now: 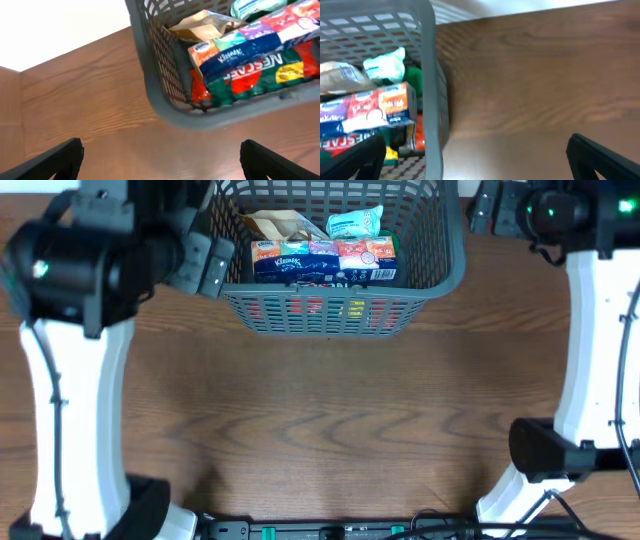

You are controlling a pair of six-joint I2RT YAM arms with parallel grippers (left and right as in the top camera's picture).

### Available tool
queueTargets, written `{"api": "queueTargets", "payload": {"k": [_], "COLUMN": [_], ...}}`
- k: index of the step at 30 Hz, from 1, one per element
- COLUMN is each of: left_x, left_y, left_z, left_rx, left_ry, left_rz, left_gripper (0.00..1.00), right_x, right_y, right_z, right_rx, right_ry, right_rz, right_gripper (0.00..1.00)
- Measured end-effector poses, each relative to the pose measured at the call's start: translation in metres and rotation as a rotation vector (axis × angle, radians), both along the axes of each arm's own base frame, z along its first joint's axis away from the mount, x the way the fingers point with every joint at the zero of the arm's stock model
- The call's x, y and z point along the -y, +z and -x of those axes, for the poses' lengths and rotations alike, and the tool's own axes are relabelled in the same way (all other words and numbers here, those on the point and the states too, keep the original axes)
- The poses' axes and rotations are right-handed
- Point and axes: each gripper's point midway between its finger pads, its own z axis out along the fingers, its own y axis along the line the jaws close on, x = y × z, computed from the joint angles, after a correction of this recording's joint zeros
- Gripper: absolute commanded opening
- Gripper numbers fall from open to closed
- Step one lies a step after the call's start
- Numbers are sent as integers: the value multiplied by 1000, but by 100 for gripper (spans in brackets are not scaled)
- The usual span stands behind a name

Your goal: Pack container

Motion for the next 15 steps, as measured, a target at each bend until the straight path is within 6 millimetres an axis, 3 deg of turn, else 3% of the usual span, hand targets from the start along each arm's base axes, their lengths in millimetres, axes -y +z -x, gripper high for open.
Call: {"api": "queueTargets", "payload": {"k": [3,6,11,15], "left_x": [-3,-5,-5,-8], "left_y": [1,-11,-48,-81], "left_z": [15,25,34,51], "left_rx": [3,-25,-67,-76], "left_ry": [6,8,4,2], "left_rz": [6,2,3,6], "left_gripper": [99,99,99,98], "right_x": [3,4,3,-7], "right_y": [16,30,43,36], "right_z": [23,45,73,87], "right_rx": [14,28,43,24], "right_ry": [-20,-33,-60,-50], "right_rz": [2,4,22,40], "right_gripper": [99,99,99,99]}}
